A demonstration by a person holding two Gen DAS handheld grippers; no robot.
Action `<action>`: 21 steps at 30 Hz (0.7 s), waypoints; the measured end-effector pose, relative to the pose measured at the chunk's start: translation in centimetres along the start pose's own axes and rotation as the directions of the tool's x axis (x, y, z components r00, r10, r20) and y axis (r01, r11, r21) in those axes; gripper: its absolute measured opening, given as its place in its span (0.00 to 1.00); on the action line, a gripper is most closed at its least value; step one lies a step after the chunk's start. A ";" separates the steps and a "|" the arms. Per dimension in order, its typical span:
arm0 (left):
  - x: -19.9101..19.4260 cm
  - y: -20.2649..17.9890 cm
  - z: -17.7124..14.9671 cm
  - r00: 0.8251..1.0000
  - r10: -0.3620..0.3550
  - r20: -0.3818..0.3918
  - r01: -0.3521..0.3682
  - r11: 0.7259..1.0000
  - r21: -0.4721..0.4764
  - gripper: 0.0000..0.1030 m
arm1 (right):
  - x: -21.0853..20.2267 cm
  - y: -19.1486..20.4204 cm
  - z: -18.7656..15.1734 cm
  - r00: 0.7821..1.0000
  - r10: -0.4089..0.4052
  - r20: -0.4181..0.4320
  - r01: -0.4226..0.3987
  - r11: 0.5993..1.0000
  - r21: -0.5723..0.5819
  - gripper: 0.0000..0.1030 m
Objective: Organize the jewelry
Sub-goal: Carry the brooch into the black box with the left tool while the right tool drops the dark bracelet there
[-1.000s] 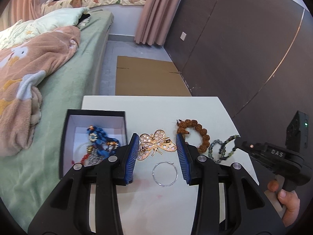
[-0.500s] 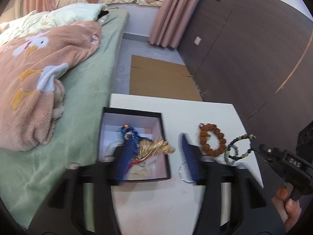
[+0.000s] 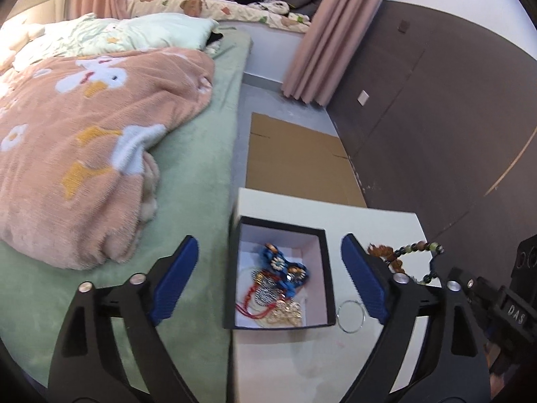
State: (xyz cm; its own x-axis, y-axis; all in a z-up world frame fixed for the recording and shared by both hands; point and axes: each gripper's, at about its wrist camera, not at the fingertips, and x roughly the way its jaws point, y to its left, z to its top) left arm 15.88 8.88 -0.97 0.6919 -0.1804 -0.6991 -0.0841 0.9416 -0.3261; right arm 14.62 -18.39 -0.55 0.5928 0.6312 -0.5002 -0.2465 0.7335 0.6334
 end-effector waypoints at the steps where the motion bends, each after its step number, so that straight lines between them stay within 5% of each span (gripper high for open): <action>1: -0.2 0.3 0.1 1.000 0.003 0.004 -0.003 1.000 -0.009 0.87 | 0.4 0.4 -0.1 1.000 0.005 -0.005 -0.005 1.000 -0.007 0.08; 9: -1.4 3.4 0.9 0.998 0.053 0.040 -0.049 0.995 -0.081 0.95 | 4.0 2.8 -0.4 0.999 -0.011 -0.035 0.009 0.999 -0.054 0.15; 11: -1.3 3.9 0.9 0.998 0.052 0.035 -0.048 0.994 -0.095 0.95 | 4.5 2.4 -0.7 0.999 -0.013 -0.053 0.011 0.999 -0.043 0.53; 12: -1.2 4.0 0.9 0.998 0.051 0.032 -0.047 0.994 -0.099 0.95 | 4.4 2.2 -0.7 0.999 -0.021 -0.045 0.019 0.999 -0.039 0.57; 21: -1.0 2.3 0.2 0.999 0.030 0.019 -0.028 0.998 -0.058 0.95 | 0.5 -1.2 -0.2 0.996 -0.089 -0.013 0.089 0.996 0.031 0.58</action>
State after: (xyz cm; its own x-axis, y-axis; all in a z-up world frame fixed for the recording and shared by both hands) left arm 15.13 11.32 -0.88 0.7023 -0.1471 -0.6965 -0.1449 0.9284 -0.3423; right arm 15.03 -18.94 -1.68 0.6023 0.5670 -0.5619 -0.1689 0.7785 0.6045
